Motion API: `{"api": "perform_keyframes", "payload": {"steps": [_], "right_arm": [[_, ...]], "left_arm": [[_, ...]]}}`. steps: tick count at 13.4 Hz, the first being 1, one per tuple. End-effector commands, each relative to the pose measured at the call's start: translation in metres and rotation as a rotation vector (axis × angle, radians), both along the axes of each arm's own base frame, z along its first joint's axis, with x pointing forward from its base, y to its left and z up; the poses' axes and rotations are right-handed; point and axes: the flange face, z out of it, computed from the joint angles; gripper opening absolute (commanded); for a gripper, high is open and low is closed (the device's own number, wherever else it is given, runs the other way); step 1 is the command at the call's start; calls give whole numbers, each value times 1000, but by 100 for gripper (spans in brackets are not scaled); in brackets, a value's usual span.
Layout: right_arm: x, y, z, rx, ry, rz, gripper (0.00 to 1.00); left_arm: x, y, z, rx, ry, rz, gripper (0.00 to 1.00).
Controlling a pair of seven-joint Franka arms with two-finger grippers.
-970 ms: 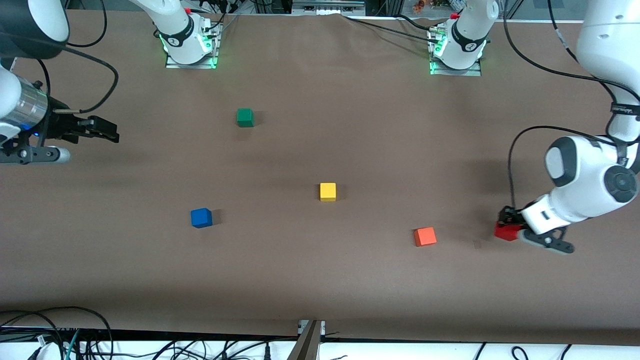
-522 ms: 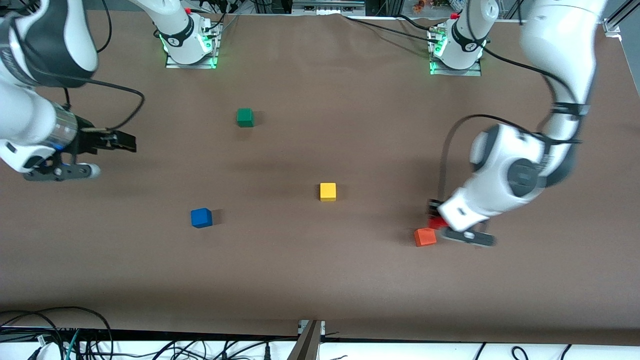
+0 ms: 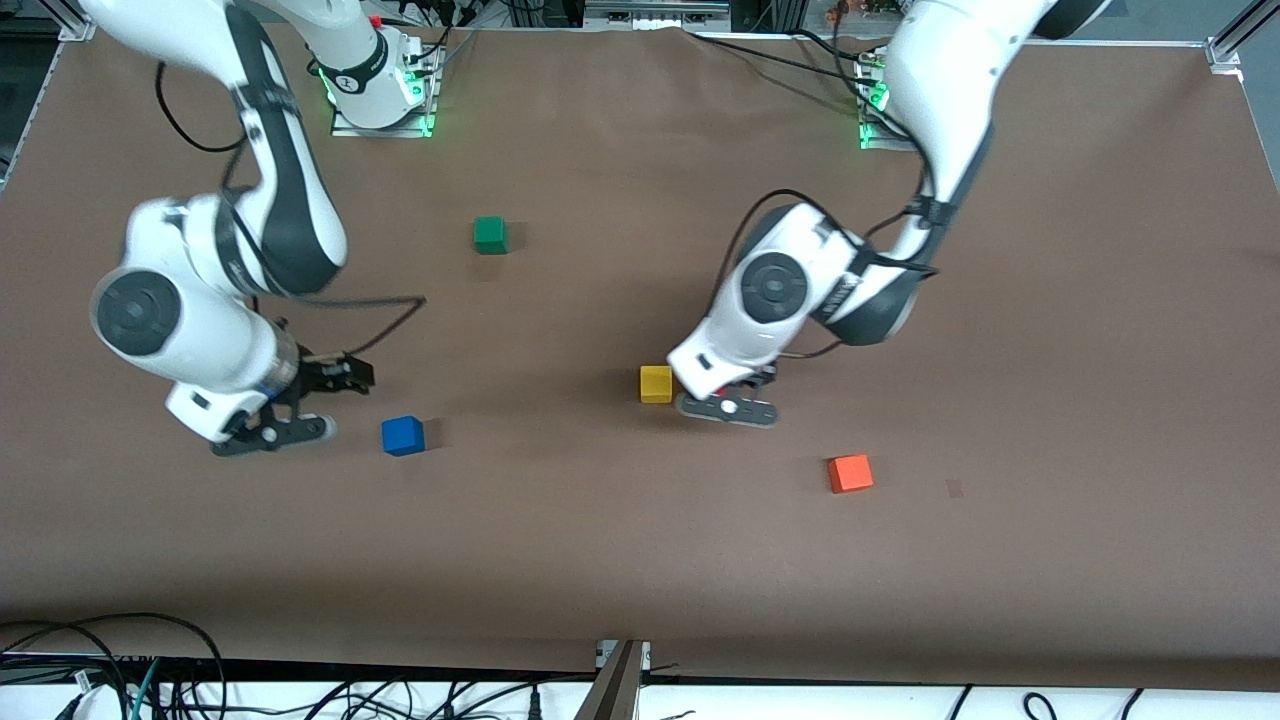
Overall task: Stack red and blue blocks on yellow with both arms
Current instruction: 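Carry the red cube over the yellow cube while the right gripper grasps blue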
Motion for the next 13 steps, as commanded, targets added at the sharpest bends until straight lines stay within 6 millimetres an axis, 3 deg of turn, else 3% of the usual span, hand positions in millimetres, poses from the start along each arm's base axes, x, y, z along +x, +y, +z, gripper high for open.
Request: {"api": "perform_keyframes", "payload": {"steps": [1, 3, 5, 13], "right_arm": [[17, 1, -45, 14, -40, 53, 99], [19, 20, -84, 21, -61, 77, 99], [17, 21, -105, 23, -46, 72, 99], [9, 22, -136, 47, 1, 45, 94]], "left_arm": [[4, -29, -3, 12, -30, 28, 0], [-5, -47, -21, 56, -48, 27, 0], [-16, -67, -38, 84, -57, 44, 0], [-24, -76, -40, 89, -54, 50, 0]]}}
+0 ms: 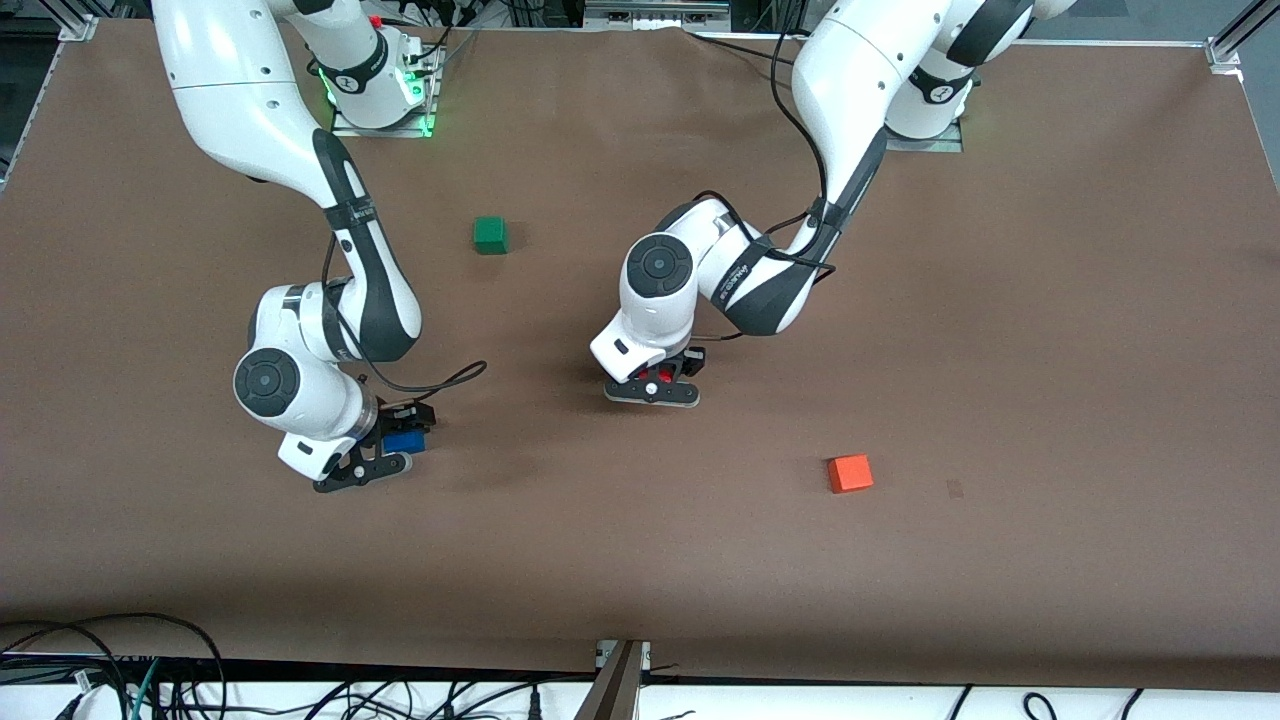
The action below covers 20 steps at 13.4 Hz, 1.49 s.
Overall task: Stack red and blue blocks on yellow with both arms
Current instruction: 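Carry the red cube over the yellow cube while the right gripper grasps blue, then lower the red cube onto the yellow cube and open the left gripper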
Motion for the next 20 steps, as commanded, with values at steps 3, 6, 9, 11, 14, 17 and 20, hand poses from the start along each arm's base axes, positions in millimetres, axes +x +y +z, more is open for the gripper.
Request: {"api": "perform_keyframes", "payload": {"steps": [3, 6, 9, 11, 14, 17, 20], "right_arm": [[-1, -4, -14, 17, 16, 4, 89], [-1, -4, -16, 15, 19, 3, 75], [-1, -6, -18, 14, 22, 2, 61], [1, -6, -11, 17, 15, 1, 48], [4, -5, 7, 23, 9, 3, 46], [12, -1, 43, 32, 28, 6, 46], [18, 0, 86, 37, 64, 6, 46]], "left_arm": [[3, -2, 3, 17, -7, 5, 0], [2, -2, 2, 19, -3, 7, 0], [2, 0, 2, 23, -1, 10, 0], [1, -2, 2, 20, 0, 17, 0], [0, -1, 0, 25, 4, 22, 0], [0, -1, 0, 24, 3, 22, 0], [-1, 0, 0, 37, 16, 33, 1]]}}
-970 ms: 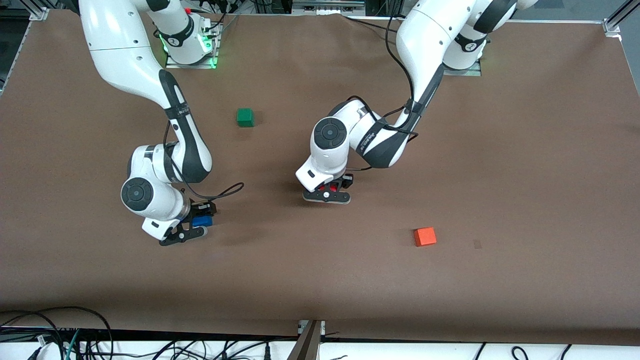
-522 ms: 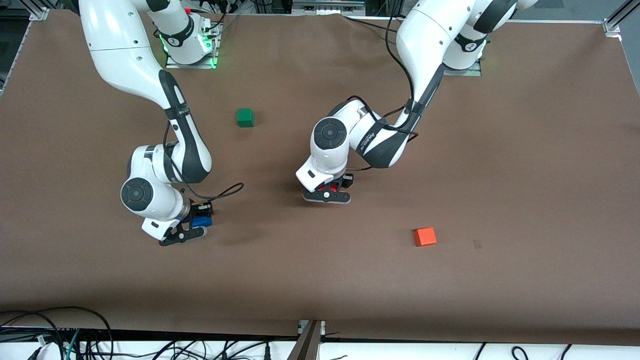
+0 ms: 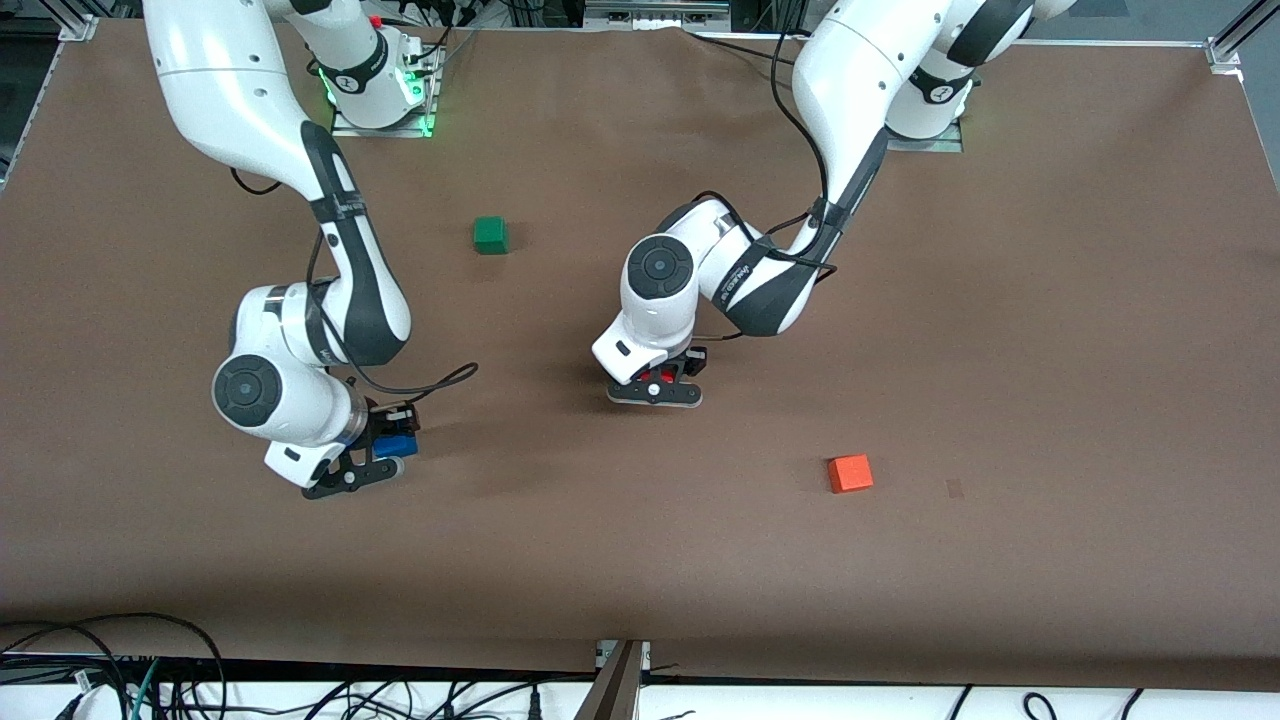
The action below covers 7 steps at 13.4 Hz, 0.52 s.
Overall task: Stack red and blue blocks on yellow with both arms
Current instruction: 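Lower the red cube onto the yellow cube and open the left gripper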
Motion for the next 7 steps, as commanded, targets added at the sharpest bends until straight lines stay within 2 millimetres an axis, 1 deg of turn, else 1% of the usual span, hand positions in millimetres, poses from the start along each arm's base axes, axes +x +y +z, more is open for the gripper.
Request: {"api": "perform_keyframes", "payload": {"steps": [1, 2, 3, 4, 5, 6, 7], "right_arm": [[5, -2, 51, 31, 28, 5, 46], [5, -3, 66, 31, 38, 5, 46], [4, -9, 78, 25, 51, 0, 46], [3, -15, 84, 20, 64, -3, 46], [3, -17, 85, 18, 74, -3, 46], [3, -19, 88, 20, 69, -5, 46], [3, -20, 88, 20, 69, -7, 46]], "left_arm": [[-2, -2, 0, 27, 9, 13, 2], [-3, -3, 0, 27, 9, 13, 3], [-4, -5, 0, 26, 10, 11, 5], [-5, -6, -1, 25, 11, 11, 11], [-6, -8, 1, 21, 10, 17, 17], [-5, -7, 0, 22, 10, 41, 64], [-4, -8, 2, 21, 6, 52, 100]]}}
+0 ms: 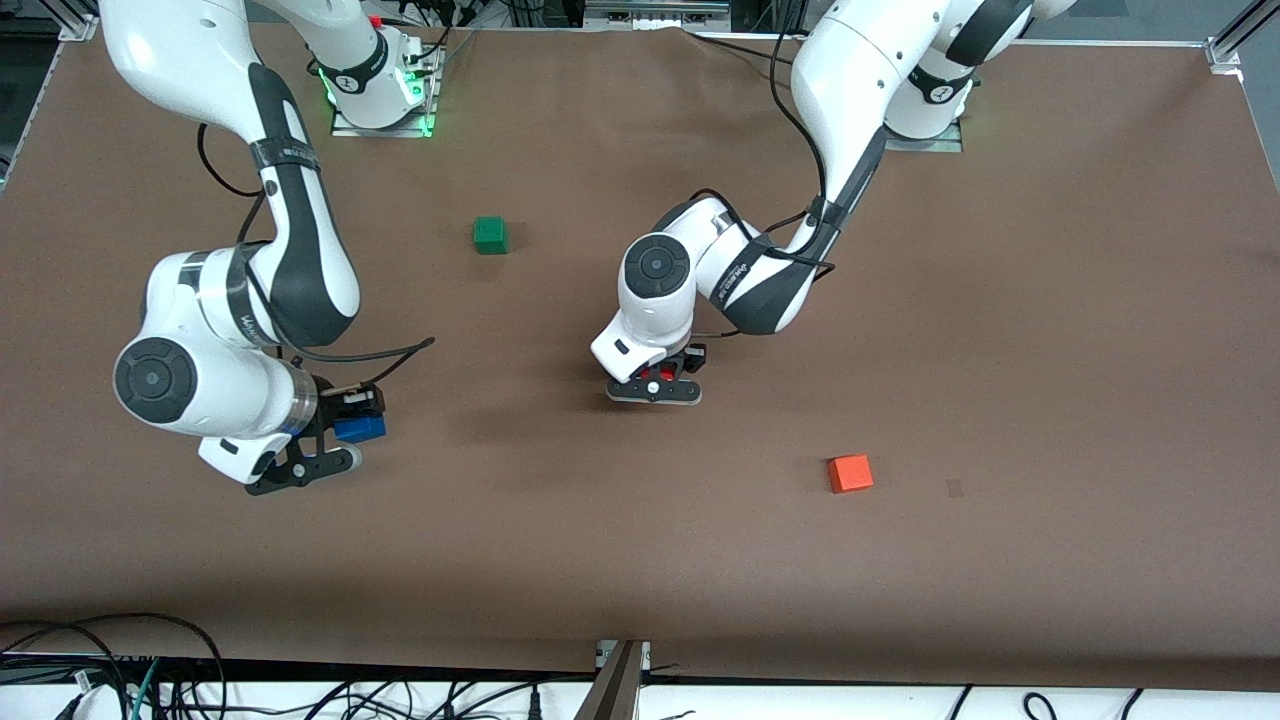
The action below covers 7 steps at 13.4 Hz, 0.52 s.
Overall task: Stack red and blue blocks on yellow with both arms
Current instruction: 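Lower the red cube onto the yellow cube and open the left gripper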
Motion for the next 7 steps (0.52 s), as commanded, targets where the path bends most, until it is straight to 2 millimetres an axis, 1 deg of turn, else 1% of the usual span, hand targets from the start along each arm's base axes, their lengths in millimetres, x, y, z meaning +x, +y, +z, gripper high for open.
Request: {"api": "perform_keyframes", "payload": {"steps": [1, 2, 3, 4, 5, 6, 7], "right_arm": [[0, -2, 6, 24, 11, 8, 46], [0, -2, 6, 24, 11, 8, 46], [0, -2, 5, 23, 12, 8, 46], [0, -2, 6, 24, 11, 8, 46], [0, -2, 6, 23, 11, 5, 46], [0, -1, 6, 25, 11, 5, 46], [-1, 3, 6, 25, 12, 7, 46]], "left_arm": [[2, -3, 5, 11, -6, 30, 100], [5, 0, 8, 9, -8, 37, 100], [8, 2, 17, 3, -19, 36, 100], [12, 7, 22, 4, -19, 40, 100], [22, 23, 28, 22, -5, 59, 100], [36, 40, 40, 29, 8, 77, 100], [53, 59, 68, 28, 3, 77, 100]]}}
